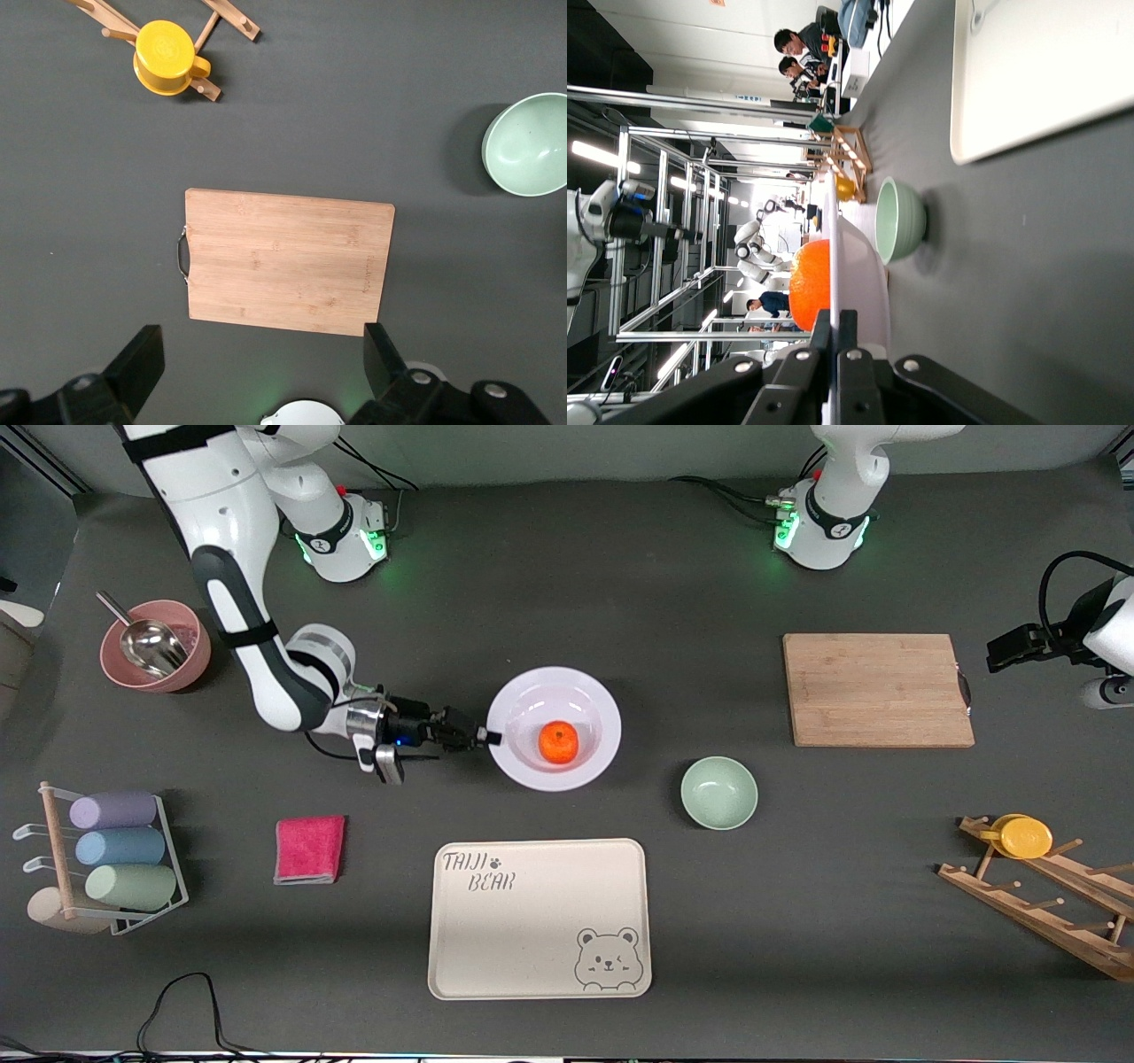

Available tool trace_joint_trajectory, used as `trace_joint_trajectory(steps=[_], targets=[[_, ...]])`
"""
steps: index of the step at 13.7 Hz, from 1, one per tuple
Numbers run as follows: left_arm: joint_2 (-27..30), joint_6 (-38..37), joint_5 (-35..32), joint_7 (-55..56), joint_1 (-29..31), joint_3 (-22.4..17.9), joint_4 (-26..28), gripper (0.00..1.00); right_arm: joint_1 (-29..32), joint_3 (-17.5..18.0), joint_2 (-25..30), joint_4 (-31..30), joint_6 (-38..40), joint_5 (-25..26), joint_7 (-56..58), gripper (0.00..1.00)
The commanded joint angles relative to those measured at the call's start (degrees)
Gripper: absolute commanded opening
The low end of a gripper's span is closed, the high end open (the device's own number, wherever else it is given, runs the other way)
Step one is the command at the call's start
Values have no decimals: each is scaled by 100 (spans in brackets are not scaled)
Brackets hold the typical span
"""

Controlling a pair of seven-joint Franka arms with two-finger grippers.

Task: Place orange and plate with both arms
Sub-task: 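Slide the plate with the right gripper onto the cream bear placemat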

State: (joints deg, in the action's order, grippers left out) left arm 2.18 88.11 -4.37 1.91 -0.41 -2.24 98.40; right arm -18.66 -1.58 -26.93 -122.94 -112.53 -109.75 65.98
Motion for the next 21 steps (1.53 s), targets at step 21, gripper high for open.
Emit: trace_joint_trajectory(steps=[21], targets=[[28,-382,50,-85,-47,-31,-180,100,108,-791,-3722,5263,-384,990,-2115,0]])
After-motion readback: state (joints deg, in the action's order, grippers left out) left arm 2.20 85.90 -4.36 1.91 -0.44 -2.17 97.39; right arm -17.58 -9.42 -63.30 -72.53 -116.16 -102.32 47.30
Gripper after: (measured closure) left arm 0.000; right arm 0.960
